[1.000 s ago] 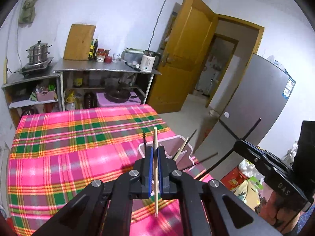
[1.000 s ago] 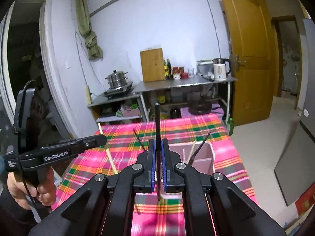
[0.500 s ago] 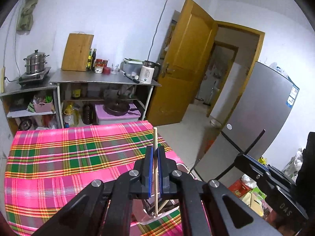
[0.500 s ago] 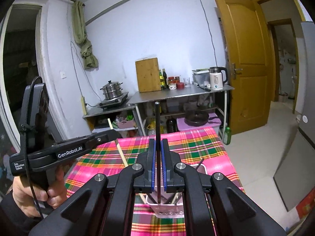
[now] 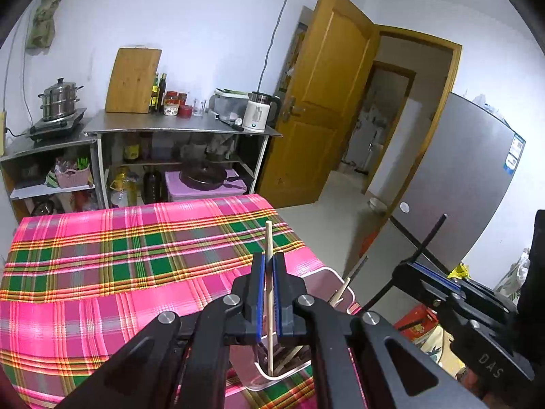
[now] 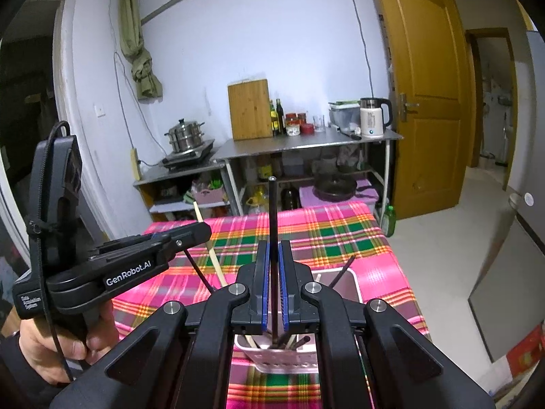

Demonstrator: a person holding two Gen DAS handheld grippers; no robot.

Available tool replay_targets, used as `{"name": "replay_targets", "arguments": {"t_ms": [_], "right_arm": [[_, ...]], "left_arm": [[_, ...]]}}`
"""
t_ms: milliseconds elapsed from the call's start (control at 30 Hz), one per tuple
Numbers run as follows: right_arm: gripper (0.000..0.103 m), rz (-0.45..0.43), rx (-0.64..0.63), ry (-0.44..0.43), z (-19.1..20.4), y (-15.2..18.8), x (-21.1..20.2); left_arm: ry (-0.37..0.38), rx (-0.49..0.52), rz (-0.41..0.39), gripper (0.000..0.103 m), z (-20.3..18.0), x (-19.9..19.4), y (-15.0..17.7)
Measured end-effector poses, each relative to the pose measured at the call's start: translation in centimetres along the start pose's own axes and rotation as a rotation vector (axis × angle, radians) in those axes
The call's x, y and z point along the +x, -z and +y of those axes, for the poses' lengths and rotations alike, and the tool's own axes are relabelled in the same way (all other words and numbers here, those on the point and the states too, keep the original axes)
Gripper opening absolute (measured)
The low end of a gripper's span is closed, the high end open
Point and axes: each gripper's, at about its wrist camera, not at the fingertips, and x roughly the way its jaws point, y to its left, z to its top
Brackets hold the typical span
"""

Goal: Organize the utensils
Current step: 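Lower the chopsticks into the pink holder and open both grippers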

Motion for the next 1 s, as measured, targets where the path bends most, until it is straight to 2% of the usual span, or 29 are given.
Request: {"name": "replay_targets", "arguments": {"t_ms": [267,567,1000], "right_arm": [[0.005,0.051,0.0,0.015,-0.6,1.2,1.8],[0.005,0.074,0.008,0.021,-1.1,1.6,2.0],[0.01,0.031,-0.014,0.039,-0.6,1.1,-1.1]], "left_arm": [[-0.002,0.029,0.024,0.004,-0.3,0.7,1.5],[-0.012,0.03,0.036,0.004,-0.3,0.3,2.3],[-0.019,0.022,-0.024,0.005,0.2,-4.2,2.1]]}}
